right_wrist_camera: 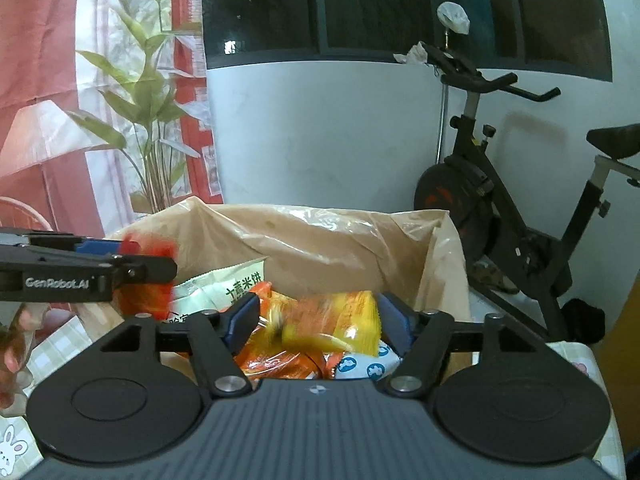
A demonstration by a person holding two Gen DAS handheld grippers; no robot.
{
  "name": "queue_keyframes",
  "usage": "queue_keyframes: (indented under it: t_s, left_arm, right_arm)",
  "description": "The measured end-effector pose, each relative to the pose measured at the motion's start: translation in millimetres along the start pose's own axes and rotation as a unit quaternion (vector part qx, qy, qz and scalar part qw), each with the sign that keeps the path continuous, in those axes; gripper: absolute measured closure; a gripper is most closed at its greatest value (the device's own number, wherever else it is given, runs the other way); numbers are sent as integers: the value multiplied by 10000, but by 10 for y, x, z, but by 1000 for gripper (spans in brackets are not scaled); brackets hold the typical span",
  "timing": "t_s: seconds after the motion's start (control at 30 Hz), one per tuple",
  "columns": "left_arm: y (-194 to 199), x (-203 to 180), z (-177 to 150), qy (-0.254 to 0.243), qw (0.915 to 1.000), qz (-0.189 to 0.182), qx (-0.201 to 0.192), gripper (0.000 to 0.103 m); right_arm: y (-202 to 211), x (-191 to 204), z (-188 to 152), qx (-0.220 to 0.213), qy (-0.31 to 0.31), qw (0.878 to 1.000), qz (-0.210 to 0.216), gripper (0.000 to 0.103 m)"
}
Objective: Organize snacks
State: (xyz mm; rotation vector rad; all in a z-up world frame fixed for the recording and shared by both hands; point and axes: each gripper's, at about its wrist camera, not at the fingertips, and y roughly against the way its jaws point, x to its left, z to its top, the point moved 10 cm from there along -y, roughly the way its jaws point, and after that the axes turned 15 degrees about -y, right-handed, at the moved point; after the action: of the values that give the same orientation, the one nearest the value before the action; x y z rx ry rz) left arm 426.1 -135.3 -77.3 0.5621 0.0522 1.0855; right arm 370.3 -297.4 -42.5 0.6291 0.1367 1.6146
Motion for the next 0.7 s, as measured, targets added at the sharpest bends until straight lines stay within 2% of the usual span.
queue_keyframes:
  t_s: [0.03,0.1,0.17,0.47,0.7]
  left_arm:
    - [17,-3,18,-9,10000,11,-15,22]
    - [78,7,56,7,10000,12,-65,13]
    - [158,31,90,42,9999,25,-106,10]
    - [682,65,225,76,9994,204,-285,7]
    - [1153,91,285,157,9982,438,-369,5]
  right_arm:
    - [12,-4,13,-10,-33,10000,-10,21]
    - [48,-15,42,-38,-110,9999,-35,17]
    - [90,-14,67,-34,-171,9998,-44,15]
    - [454,168,219,-245,-182,9994,-184,3]
    - [908,362,299,-477,-244,9981,-300,2]
